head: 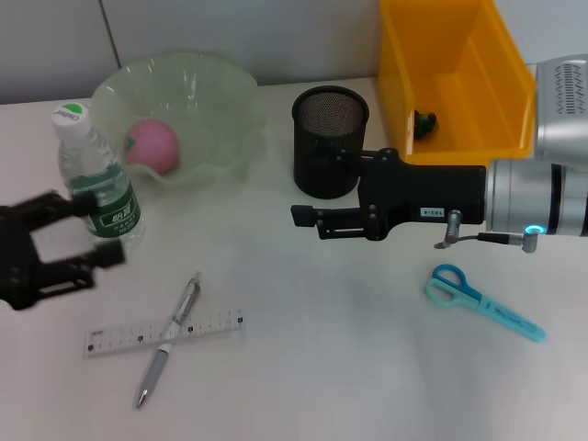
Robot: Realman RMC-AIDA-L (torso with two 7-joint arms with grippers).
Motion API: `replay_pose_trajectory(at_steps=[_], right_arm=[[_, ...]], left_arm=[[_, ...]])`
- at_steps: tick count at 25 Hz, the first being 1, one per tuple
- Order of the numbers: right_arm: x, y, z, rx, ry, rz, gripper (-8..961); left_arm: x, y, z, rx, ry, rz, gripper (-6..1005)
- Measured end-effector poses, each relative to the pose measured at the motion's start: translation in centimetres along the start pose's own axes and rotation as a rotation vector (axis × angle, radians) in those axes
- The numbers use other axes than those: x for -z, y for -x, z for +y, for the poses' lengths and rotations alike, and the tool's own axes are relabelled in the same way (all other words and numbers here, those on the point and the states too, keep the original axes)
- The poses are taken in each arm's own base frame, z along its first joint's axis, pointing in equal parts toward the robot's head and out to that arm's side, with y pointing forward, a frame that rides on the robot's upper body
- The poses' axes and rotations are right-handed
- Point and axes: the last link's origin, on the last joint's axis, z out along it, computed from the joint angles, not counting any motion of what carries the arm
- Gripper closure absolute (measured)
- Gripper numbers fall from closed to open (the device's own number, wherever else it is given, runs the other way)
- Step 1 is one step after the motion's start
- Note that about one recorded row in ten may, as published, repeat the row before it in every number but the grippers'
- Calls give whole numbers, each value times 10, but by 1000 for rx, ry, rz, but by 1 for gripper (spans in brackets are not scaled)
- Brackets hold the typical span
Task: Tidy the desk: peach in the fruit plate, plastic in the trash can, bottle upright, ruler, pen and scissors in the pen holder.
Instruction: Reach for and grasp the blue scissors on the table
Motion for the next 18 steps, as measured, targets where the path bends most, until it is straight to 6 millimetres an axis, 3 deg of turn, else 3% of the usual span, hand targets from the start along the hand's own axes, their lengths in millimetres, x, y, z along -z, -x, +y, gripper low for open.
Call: replay_pose_trajectory(at_steps=[8,18], right_arm=[[6,-2,3,-24,9,-3,189],[25,9,4,-111,20,2,189]], left_arm=[[-32,6,7,-51,107,-127,181],[-37,12,9,-61,125,-177,181]])
